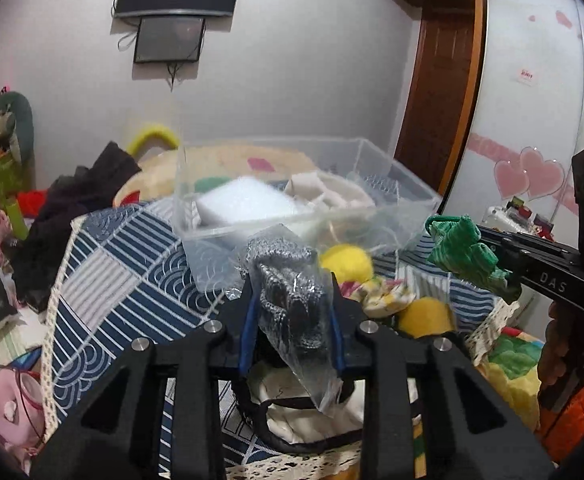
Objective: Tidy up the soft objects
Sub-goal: 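Place bagged sock in box with left tool while right tool drops green cloth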
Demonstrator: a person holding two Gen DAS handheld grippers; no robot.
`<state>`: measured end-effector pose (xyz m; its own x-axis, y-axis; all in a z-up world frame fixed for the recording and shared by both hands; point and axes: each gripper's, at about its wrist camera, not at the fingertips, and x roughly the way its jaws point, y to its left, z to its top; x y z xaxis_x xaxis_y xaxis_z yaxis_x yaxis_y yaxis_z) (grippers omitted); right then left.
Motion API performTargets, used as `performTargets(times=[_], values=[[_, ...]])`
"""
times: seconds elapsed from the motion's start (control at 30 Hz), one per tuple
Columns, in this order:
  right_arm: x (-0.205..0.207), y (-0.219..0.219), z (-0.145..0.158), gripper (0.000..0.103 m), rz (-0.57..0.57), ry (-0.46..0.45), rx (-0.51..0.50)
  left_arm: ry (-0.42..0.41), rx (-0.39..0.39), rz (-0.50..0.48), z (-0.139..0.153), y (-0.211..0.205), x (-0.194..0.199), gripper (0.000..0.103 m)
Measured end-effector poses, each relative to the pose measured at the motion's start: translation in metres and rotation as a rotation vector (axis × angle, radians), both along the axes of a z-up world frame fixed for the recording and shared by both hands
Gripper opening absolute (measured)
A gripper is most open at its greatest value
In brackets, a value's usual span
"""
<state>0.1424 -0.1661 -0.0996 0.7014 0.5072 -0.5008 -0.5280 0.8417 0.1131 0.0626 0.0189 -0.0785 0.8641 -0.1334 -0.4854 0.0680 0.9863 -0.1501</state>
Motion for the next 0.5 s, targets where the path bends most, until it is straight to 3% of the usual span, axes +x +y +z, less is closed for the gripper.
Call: performTargets(times=[0.5], values=[[0.005, 0.004, 0.048, 0.008, -0.026, -0.179, 0.052, -0.159, 0.014, 0.061, 0.050, 0.015, 0.012, 0.030]])
